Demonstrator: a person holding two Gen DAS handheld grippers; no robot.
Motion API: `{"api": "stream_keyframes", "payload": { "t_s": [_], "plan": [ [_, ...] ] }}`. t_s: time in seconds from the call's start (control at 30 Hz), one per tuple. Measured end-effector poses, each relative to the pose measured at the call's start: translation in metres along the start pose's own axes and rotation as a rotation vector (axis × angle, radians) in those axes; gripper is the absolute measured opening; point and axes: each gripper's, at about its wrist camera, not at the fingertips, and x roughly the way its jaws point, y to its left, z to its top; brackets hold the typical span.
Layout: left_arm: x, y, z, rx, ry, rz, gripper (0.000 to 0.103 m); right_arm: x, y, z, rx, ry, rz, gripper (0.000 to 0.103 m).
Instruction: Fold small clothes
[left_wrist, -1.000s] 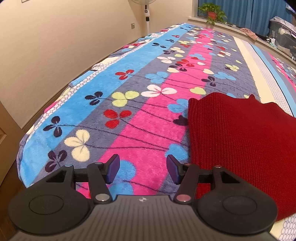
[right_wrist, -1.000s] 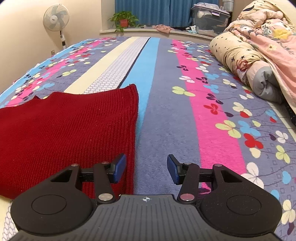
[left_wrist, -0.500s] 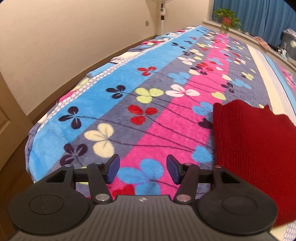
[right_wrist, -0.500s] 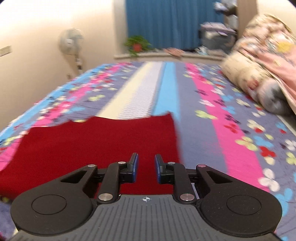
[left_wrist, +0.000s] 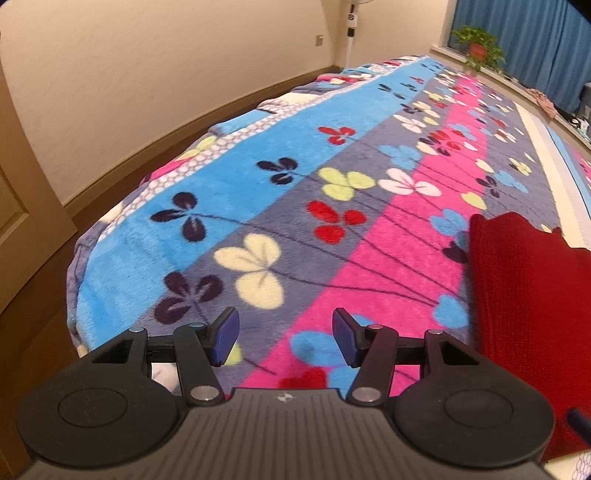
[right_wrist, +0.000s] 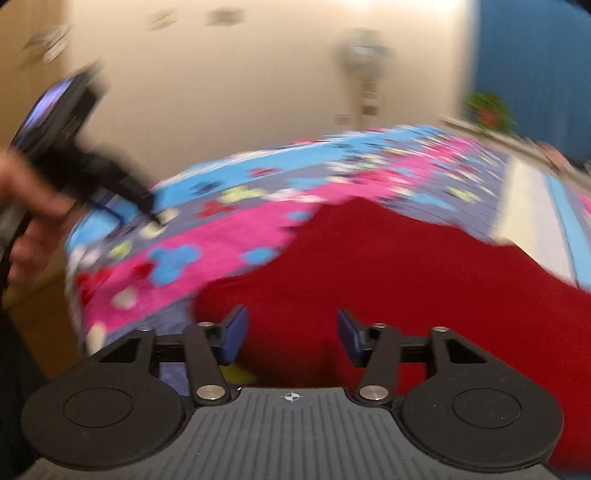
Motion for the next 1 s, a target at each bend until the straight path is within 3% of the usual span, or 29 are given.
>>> {"api": "stream_keyframes", "payload": {
  "t_s": [0.17, 0.27, 0.33, 0.37, 0.5, 0.6, 0.7, 0.77, 0.83, 0.87, 0.93, 1.0],
  "plan": [
    [0.005, 0.006, 0.003, -0.019, 0.011, 0.004, 0.061, 0.049, 0.049, -0.006, -0.28, 0.142, -0.103, 0.068],
    [0.005, 0.004, 0.004, -0.02, 0.01, -0.001, 0.061, 0.058, 0.049, -0.009, -0.305, 0.138, -0.129, 0.066],
    [0.006, 0.002, 0.005, -0.014, 0.01, -0.001, 0.061, 0.055, 0.046, -0.007, -0.292, 0.121, -0.129, 0.06],
    [0.006, 0.001, 0.005, -0.012, 0.01, 0.002, 0.061, 0.055, 0.043, -0.008, -0.291, 0.112, -0.142, 0.046],
    [0.007, -0.004, 0.004, -0.008, 0.016, 0.01, 0.061, 0.043, 0.019, 0.008, -0.189, 0.088, -0.077, 0.024],
    [0.006, -0.01, 0.004, 0.001, 0.014, 0.011, 0.061, 0.006, -0.02, 0.033, -0.007, 0.013, -0.04, 0.019],
    [0.004, -0.02, 0.004, 0.017, 0.011, 0.009, 0.061, -0.052, -0.099, 0.044, 0.323, -0.153, -0.06, 0.016],
    [0.003, -0.028, 0.004, 0.035, 0.009, 0.009, 0.061, -0.096, -0.159, 0.02, 0.587, -0.278, -0.143, 0.016],
    [0.002, -0.037, 0.004, 0.052, 0.007, 0.011, 0.061, -0.133, -0.21, -0.026, 0.837, -0.353, -0.276, 0.016],
    [0.002, -0.043, 0.004, 0.06, 0.006, 0.012, 0.061, -0.146, -0.231, -0.055, 0.941, -0.356, -0.369, 0.015],
    [0.001, -0.053, 0.005, 0.07, 0.005, 0.009, 0.061, -0.151, -0.261, -0.104, 1.071, -0.243, -0.533, 0.015],
    [0.001, -0.065, 0.006, 0.08, 0.003, 0.002, 0.061, -0.142, -0.291, -0.154, 1.268, -0.025, -0.539, 0.017]
  ]
}}
